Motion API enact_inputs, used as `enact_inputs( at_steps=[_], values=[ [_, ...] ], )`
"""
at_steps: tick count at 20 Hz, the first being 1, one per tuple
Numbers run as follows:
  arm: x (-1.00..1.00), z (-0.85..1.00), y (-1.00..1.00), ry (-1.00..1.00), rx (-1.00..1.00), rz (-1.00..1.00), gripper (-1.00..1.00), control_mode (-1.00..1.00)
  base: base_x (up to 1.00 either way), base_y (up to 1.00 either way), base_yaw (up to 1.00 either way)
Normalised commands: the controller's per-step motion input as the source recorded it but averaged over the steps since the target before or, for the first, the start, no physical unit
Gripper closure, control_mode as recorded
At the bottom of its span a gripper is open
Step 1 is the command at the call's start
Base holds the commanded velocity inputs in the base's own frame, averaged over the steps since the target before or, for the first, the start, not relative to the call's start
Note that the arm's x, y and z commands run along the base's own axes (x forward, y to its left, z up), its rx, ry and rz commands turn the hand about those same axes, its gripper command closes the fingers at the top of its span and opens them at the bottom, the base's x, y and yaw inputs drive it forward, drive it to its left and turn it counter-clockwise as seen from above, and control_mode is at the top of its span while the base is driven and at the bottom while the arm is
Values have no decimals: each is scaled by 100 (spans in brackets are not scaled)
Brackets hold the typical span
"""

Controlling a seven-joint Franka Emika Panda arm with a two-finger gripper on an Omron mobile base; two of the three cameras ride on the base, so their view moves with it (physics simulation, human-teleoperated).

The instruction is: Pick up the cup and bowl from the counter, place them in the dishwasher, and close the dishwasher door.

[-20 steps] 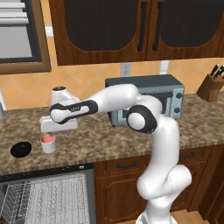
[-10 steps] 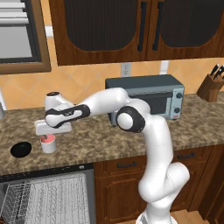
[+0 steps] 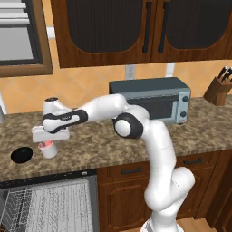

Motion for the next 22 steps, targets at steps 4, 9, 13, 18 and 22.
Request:
enact_inputs(
  at_steps=[4, 9, 13, 18, 22],
  values=[
    [-48, -27, 1, 3, 9, -2, 100, -100, 0, 0, 0],
    [-48, -2, 3, 0, 0, -7, 100, -100, 0, 0, 0],
    [-100, 3, -21, -10, 7, -22, 100, -100, 0, 0, 0],
    [-100, 4, 0, -11, 0, -12, 100, -100, 0, 0, 0],
    [-100, -5, 17, 0, -5, 0, 100, -100, 0, 0, 0]
  ],
)
